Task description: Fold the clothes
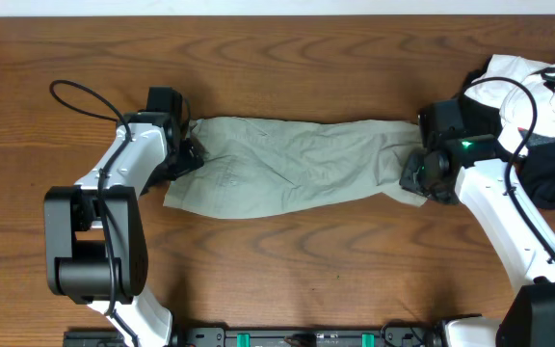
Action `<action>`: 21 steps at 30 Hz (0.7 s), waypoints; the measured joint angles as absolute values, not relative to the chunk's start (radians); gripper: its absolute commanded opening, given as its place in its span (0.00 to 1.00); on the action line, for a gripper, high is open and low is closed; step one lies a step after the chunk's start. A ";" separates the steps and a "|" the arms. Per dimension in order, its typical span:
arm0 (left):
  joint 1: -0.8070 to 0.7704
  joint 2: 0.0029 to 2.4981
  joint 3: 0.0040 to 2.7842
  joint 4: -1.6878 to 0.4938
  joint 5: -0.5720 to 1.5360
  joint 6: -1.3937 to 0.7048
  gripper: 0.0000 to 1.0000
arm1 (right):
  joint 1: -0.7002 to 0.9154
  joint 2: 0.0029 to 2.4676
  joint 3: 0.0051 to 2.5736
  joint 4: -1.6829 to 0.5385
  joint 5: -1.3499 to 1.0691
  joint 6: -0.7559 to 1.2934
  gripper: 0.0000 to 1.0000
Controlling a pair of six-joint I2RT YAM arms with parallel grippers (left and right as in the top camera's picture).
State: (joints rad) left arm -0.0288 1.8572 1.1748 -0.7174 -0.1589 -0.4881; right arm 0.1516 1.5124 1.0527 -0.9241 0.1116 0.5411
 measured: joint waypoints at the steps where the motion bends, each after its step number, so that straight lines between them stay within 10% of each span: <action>1: -0.029 1.857 1.175 -0.719 -0.155 -0.485 0.98 | 0.152 1.512 1.053 -0.932 0.104 0.531 0.93; 21: -0.023 1.623 1.175 -0.736 0.081 -0.418 0.98 | 0.094 1.509 1.084 -0.976 -0.161 0.338 0.98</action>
State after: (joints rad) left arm -0.0235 1.6234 1.1748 -0.7361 0.0814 -0.4175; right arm 0.0937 1.5085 1.0836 -0.9756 -0.1612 0.3382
